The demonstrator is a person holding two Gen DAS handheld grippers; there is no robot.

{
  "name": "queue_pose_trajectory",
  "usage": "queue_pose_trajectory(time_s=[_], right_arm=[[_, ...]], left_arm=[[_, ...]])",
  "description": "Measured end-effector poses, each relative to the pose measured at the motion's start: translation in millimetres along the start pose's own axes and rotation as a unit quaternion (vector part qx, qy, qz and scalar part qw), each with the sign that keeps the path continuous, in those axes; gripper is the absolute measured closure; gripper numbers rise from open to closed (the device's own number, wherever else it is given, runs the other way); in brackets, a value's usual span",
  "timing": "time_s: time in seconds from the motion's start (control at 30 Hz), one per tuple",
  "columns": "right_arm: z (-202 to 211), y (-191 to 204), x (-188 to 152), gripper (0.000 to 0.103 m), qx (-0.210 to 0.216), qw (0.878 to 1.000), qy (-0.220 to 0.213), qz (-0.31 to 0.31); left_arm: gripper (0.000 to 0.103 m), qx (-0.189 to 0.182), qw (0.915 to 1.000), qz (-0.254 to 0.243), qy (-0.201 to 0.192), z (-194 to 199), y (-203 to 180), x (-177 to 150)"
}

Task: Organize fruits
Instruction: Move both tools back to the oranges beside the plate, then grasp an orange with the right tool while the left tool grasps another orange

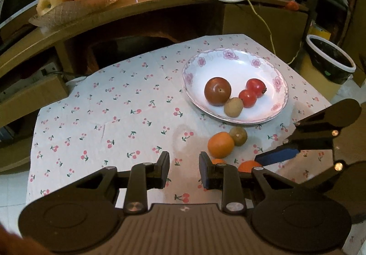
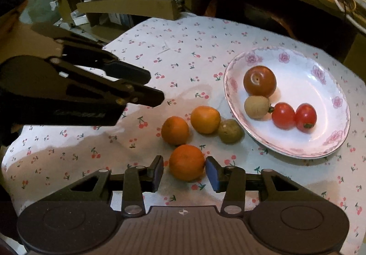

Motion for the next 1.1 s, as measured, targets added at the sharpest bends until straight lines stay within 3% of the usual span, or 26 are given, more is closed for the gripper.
queue_pose_trajectory(time_s=[0.07, 0.53, 1.1], right_arm=[[-2.3, -1.9, -0.5, 0.068, 0.001, 1.000, 0.007, -0.007], [17.4, -27.9, -12.4, 0.069, -0.017, 0.999, 0.003, -0.032], [21.8, -41.0, -17.6, 0.069, -0.034, 0.999, 0.006, -0.038]], left_arm=[[0.069, -0.004, 1.0000, 0.000, 0.003, -0.8, -0.8, -0.9], [0.069, -0.043, 0.9981, -0.027, 0.034, -20.4, -27.6, -5.8], [0.067, -0.026, 0.9982, -0.025, 0.049, -38.8, -34.3, -8.2]])
Point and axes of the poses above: each gripper's, at about its wrist camera, not at the fingertips, and z roughly against the way its jaws point, y to its left, x to its top, the point moved 3 cm from there along -z, roughly the way its jaws point, and after that the axes turned 5 degrees about -z, right-handed, at the moved point
